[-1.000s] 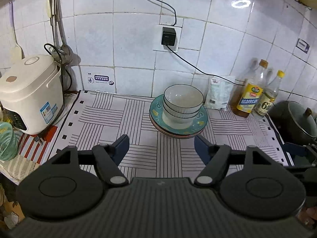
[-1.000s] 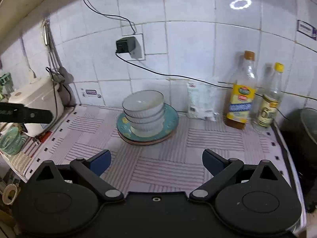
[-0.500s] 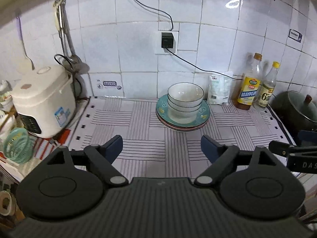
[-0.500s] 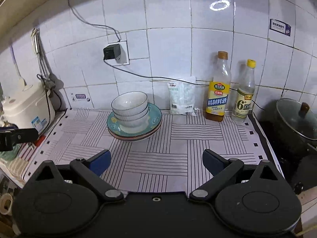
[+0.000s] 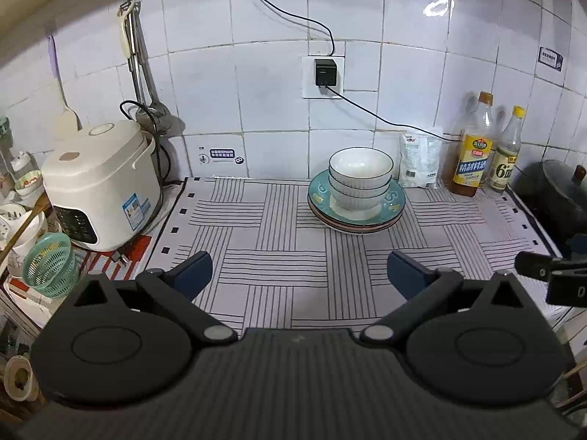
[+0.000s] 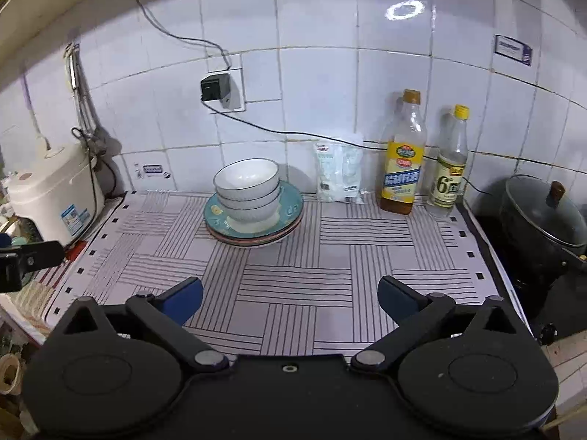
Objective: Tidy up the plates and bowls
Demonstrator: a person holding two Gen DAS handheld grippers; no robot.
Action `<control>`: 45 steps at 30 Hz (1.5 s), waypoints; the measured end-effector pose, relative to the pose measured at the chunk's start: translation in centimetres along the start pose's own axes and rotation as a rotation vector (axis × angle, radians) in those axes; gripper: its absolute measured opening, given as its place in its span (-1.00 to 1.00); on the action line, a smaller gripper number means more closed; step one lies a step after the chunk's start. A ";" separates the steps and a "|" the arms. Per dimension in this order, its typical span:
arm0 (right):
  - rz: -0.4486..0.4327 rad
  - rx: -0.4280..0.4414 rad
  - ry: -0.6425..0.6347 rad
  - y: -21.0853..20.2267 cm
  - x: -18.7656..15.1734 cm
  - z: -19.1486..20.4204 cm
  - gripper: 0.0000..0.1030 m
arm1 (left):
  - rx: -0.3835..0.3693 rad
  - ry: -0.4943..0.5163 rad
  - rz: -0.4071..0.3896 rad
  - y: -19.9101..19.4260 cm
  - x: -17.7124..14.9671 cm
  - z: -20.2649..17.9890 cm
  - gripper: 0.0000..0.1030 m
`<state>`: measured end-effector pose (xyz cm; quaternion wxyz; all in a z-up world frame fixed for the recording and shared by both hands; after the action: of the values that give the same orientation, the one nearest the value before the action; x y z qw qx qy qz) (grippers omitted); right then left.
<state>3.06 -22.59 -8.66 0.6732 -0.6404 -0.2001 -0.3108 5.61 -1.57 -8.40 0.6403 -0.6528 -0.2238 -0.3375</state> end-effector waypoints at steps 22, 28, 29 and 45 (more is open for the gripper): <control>-0.018 -0.077 -0.023 -1.1 -1.9 0.6 1.00 | -0.024 0.047 -0.003 -0.6 -1.7 -0.9 1.00; -0.012 -0.072 -0.032 -1.0 -1.9 0.7 1.00 | -0.016 0.066 -0.022 -0.8 -1.9 -1.3 1.00; -0.012 -0.071 -0.032 -1.0 -1.9 0.7 1.00 | -0.015 0.066 -0.020 -0.7 -1.9 -1.3 1.00; 0.000 -0.069 -0.022 -0.3 -2.1 0.8 1.00 | -0.001 0.022 -0.035 -0.6 -2.0 -1.2 1.00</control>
<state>1.44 -21.48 -9.75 0.6484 -0.6668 -0.1965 -0.3103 3.67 -2.46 -9.51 0.6363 -0.6454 -0.2277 -0.3560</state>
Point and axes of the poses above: each gripper's, at about its wrist camera, not at the fingertips, and y roughly the way its jaws point, z to its left, x to its top, the point moved 8 cm from there along y, roughly the way its jaws point, and after that the axes turned 9 degrees about z, right-handed, at the moved point
